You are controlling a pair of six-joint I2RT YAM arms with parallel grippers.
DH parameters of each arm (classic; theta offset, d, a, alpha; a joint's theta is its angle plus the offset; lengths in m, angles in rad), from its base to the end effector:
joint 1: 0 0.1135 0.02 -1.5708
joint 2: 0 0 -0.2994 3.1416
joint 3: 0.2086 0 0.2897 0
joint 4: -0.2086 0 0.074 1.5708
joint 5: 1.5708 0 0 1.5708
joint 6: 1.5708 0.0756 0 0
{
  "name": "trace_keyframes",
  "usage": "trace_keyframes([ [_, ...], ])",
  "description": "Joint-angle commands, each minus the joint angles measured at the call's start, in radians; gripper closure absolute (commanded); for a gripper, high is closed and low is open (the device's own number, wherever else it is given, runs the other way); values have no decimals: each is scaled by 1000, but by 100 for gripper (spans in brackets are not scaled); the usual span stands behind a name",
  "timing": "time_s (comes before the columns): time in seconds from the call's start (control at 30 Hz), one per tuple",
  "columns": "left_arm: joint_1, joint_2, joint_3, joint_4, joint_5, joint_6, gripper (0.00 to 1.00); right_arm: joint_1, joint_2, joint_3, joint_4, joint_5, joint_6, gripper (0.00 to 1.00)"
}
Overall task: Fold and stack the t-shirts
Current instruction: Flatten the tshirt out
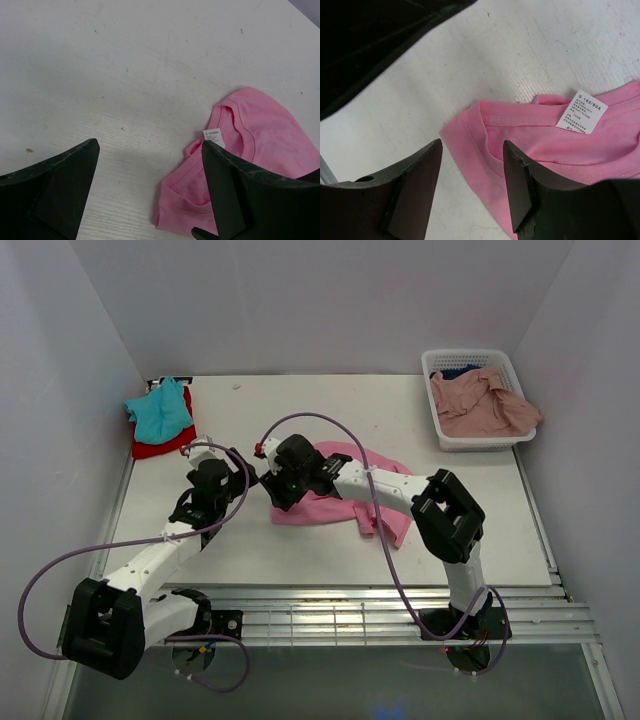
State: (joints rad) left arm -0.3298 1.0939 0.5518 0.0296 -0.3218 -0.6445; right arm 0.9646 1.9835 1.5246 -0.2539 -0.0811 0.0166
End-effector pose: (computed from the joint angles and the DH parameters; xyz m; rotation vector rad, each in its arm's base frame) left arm 0.2758 -0.0691 0.2132 -0.5149 2.0002 -0.2680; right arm 0.2991 0.4421 0.2183 -1.1136 2.0750 0.5917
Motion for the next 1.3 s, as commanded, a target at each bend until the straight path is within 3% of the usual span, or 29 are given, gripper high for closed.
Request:
trace_keyframes([
  [0.0,-3,-26,-6,10,-8,-4,7,-4,28,-6,24,6,-12,42],
  [1.0,-3,-23,-32,20,-11,-6,6,56,135,-50,96,-88,29,37],
  [1.07,-3,-22,-33,20,-14,-4,6,62,147,-50,99,-71,36,45],
  [1.1,-3,-22,-33,21,-14,-4,6,63,156,-46,91,-68,37,64],
  [1.17,-3,-19,-35,23,-14,-6,6,63,189,-21,73,-55,37,81],
  [1.27,-3,-22,-35,16,-23,-6,6,63,218,-4,51,-36,37,92],
])
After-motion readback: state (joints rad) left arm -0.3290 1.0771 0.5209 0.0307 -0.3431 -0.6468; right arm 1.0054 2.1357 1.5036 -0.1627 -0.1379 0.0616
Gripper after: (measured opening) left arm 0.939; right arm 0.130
